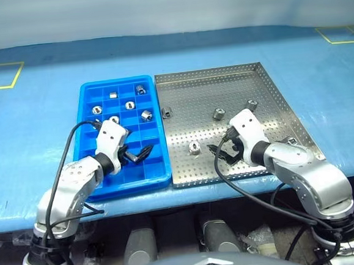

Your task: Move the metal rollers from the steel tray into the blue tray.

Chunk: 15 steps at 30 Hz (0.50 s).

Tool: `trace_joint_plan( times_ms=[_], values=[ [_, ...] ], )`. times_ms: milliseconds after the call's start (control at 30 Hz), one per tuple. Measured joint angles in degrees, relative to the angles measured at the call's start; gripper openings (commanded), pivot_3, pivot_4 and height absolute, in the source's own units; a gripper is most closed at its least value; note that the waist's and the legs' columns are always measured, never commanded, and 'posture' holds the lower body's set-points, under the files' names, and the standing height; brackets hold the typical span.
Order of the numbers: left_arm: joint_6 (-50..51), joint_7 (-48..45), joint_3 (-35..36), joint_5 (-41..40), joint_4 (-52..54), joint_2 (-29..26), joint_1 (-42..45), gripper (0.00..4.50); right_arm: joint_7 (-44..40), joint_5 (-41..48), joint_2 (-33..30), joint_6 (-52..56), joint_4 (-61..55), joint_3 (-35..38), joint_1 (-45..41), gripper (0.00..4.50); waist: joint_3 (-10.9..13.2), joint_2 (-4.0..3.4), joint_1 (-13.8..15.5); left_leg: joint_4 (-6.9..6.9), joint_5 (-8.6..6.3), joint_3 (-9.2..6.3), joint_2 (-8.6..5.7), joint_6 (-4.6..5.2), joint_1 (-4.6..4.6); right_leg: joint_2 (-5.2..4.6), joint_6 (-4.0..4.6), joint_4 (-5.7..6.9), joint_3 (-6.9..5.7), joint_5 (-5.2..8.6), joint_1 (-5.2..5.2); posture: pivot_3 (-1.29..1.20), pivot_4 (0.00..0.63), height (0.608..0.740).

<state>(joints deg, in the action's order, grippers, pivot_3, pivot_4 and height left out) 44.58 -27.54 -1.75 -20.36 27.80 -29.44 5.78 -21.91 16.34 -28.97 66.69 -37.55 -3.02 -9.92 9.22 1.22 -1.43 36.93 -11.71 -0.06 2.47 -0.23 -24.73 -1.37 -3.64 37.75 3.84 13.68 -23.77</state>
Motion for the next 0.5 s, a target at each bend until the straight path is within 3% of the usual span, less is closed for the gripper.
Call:
trace_joint_plan(
  times_ms=[500],
  values=[
    [-1.48, 0.84, 0.10, 0.09, -0.01, 1.04, 0.96, 4.47, 0.29, -0.02, -0.18, 0.00, -0.06, -0.58, 0.17, 4.50, 0.00, 0.00, 0.02, 0.04, 0.00, 0.00, 0.00, 0.00, 0.00, 0.00, -0.02, 0.02, 0.00, -0.01, 0.01, 0.00, 0.150, 0.740]
  ],
)
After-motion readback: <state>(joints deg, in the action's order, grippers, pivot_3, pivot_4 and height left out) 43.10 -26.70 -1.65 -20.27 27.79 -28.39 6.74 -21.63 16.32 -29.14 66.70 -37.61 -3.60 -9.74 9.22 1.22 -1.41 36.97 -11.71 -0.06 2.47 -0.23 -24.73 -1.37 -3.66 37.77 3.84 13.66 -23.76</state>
